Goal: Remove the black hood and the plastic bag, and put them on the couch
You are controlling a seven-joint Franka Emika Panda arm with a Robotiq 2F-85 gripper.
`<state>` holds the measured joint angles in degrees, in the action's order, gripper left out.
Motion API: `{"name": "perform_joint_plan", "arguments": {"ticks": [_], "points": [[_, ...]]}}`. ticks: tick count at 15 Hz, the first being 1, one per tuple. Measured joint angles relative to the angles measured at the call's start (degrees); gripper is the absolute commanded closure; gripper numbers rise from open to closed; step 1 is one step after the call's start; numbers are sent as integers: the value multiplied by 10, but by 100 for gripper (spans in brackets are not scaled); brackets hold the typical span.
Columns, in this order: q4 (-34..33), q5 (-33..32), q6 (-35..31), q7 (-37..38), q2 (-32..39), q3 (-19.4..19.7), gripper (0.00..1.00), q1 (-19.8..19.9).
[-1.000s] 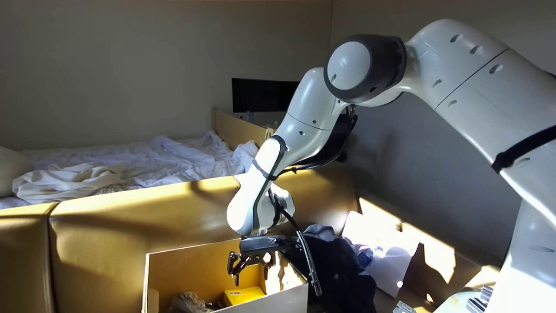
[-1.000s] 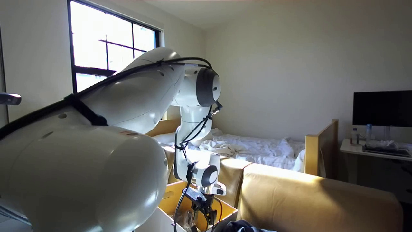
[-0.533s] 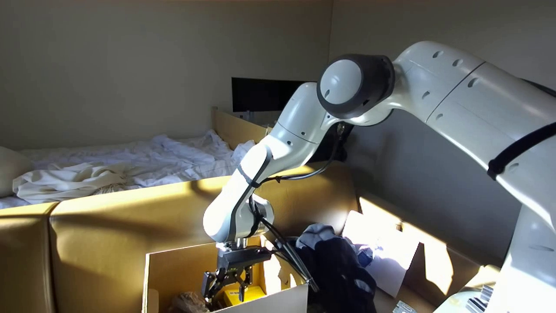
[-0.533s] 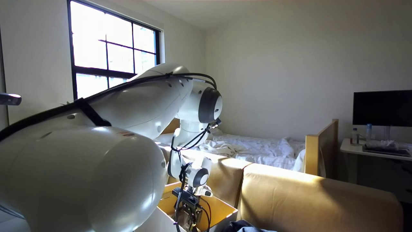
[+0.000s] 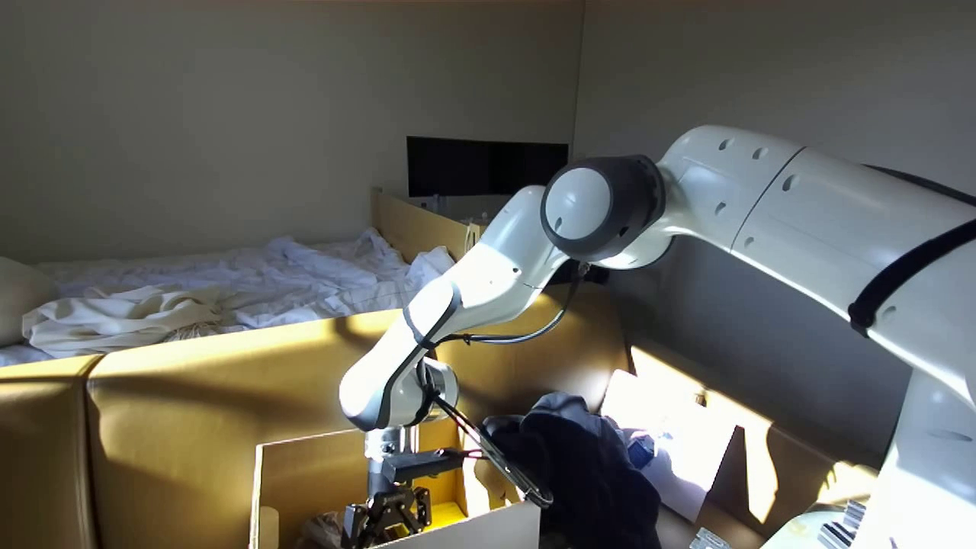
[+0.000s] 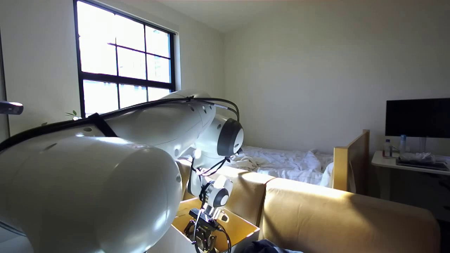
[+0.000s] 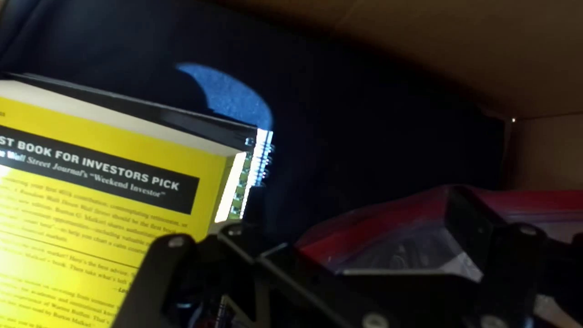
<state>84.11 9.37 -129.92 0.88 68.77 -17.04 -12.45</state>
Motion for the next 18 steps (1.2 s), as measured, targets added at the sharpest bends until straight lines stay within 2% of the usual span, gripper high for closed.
{"name": "perform_joint_plan", "arguments": {"ticks": [3,6,10,18], "points": [[-54,0,34,-33,29,-23,0,-3],[-85,0,32,-50,40,-38,0,-17],[-118,0,36,-51,53,-38,0,-36],[-212,0,101,-58,127,-41,0,-48]]}}
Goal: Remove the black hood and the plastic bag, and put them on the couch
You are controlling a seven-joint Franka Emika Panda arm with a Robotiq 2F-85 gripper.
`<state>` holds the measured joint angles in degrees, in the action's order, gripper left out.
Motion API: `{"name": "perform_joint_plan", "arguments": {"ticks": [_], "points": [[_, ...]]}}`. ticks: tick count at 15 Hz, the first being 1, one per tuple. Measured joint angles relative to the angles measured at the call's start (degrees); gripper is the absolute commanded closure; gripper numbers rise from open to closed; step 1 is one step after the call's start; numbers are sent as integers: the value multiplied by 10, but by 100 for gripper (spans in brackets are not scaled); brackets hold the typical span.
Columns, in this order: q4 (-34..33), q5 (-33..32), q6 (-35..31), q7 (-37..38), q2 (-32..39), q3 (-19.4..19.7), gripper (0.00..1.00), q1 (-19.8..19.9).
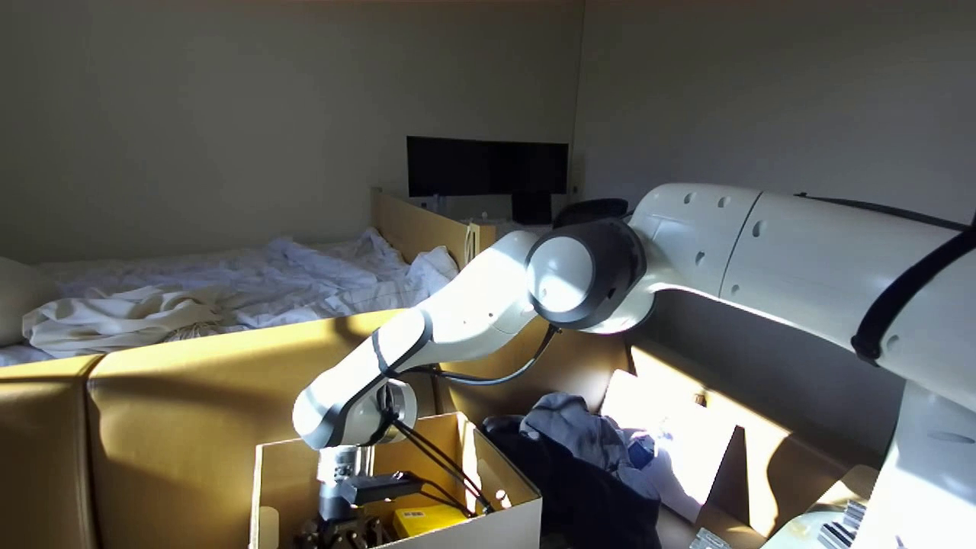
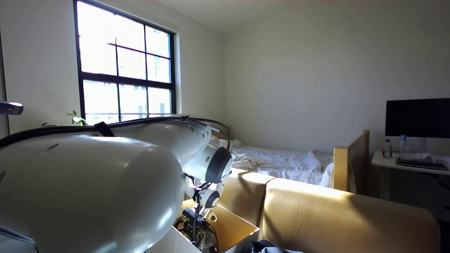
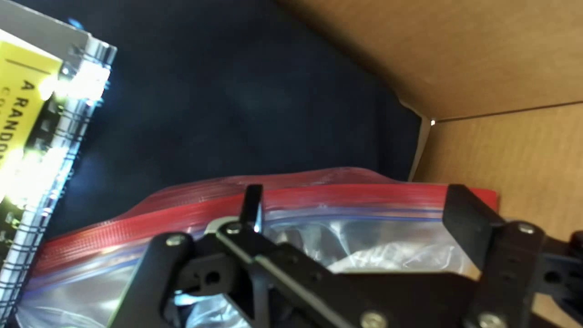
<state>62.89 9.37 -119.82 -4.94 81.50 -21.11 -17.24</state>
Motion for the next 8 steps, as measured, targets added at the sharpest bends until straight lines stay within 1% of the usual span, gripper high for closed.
{"name": "perform_joint_plan", "arguments": {"ticks": [5,8], "points": [[-49,1,71,-3,29,-3,0,-8],[-47,2,76,-4,30,3,0,-20]]}}
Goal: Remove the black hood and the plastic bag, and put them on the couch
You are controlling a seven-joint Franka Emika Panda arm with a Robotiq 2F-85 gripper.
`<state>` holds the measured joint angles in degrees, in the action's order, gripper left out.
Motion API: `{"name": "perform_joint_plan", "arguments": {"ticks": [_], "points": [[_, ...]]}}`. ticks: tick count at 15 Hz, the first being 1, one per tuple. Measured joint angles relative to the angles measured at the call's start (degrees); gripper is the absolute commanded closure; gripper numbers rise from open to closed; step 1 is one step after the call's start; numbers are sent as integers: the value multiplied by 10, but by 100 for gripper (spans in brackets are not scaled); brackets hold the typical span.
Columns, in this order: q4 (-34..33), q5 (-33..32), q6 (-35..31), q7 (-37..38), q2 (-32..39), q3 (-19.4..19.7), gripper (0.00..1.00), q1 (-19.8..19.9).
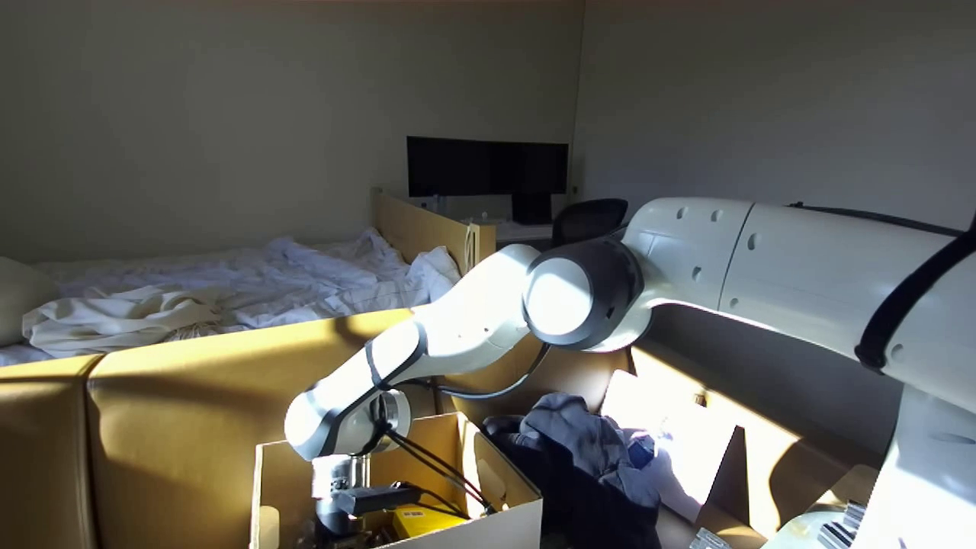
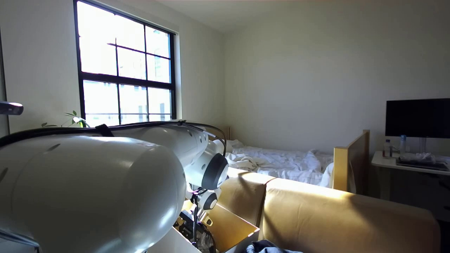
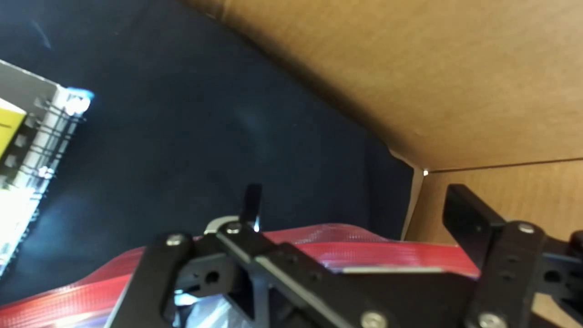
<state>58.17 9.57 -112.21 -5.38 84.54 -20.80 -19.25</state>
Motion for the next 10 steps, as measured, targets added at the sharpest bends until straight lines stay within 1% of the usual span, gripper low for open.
{"name": "perform_joint_plan", "arguments": {"ticks": [4,5,7,10], "points": [[0,0,2,0,0,14,0,-19],[1,0,12,0,0,16,0,-21],[4,0,54,0,1,18,0,-21],[8,33,121,0,4,44,0,-28]]}}
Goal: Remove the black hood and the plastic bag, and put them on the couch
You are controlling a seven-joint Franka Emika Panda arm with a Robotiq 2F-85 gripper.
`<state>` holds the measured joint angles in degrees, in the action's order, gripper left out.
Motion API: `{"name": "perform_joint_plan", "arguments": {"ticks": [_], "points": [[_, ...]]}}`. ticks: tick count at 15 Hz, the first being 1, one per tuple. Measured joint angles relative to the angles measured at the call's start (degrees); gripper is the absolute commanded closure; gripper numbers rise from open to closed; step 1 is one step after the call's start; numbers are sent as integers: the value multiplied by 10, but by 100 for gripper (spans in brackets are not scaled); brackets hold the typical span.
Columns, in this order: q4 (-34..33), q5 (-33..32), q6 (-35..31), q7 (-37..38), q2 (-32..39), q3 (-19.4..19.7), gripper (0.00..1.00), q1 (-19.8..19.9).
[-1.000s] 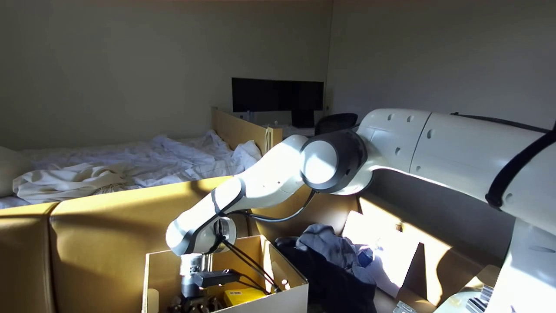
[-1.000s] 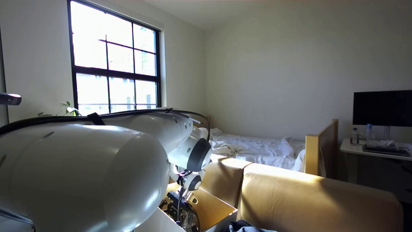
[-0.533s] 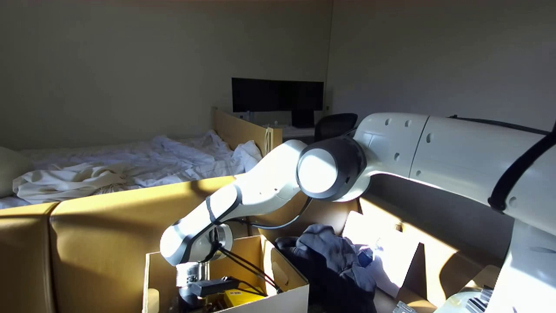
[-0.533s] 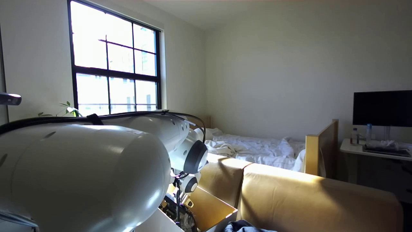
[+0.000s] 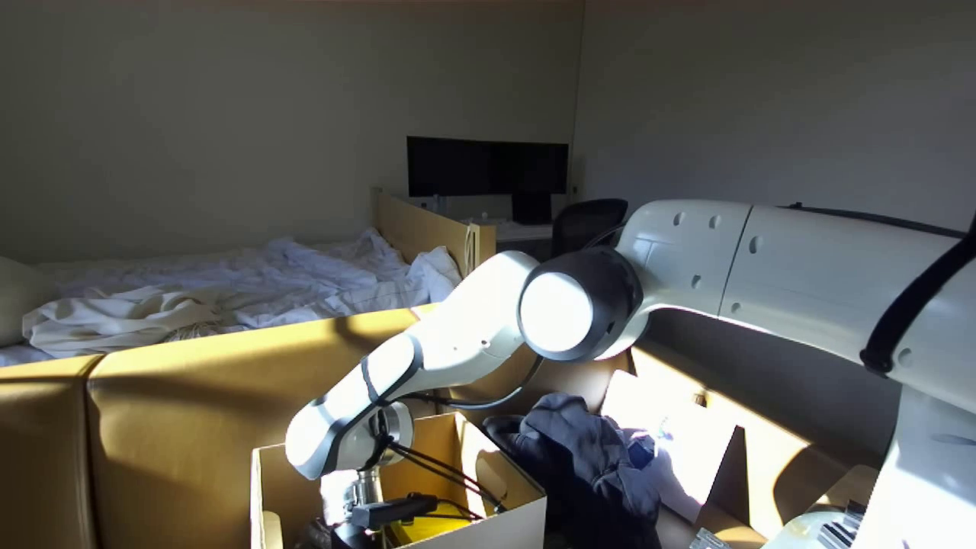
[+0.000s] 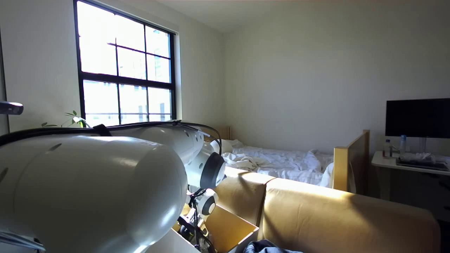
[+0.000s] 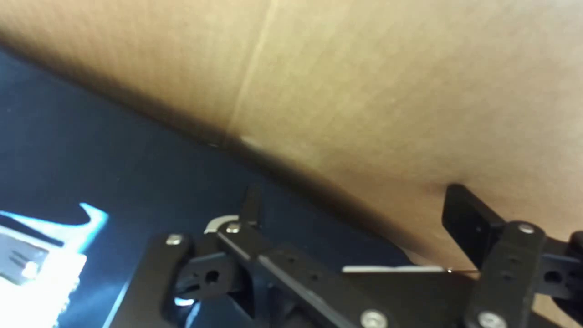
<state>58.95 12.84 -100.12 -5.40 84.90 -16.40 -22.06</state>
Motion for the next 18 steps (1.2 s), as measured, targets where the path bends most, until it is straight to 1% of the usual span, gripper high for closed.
{"name": "perform_joint_plan", "arguments": {"ticks": [2,6,9,11,14,18], "points": [[0,14,26,0,2,16,0,-7],[-10,2,20,0,2,17,0,-12],[-38,-11,-16,0,1,16,0,-23],[-50,-12,-58,0,-1,16,0,-31],[-53,-18,-113,-6,-1,16,0,-38],[-53,-35,-155,-10,-1,19,0,-40]]}}
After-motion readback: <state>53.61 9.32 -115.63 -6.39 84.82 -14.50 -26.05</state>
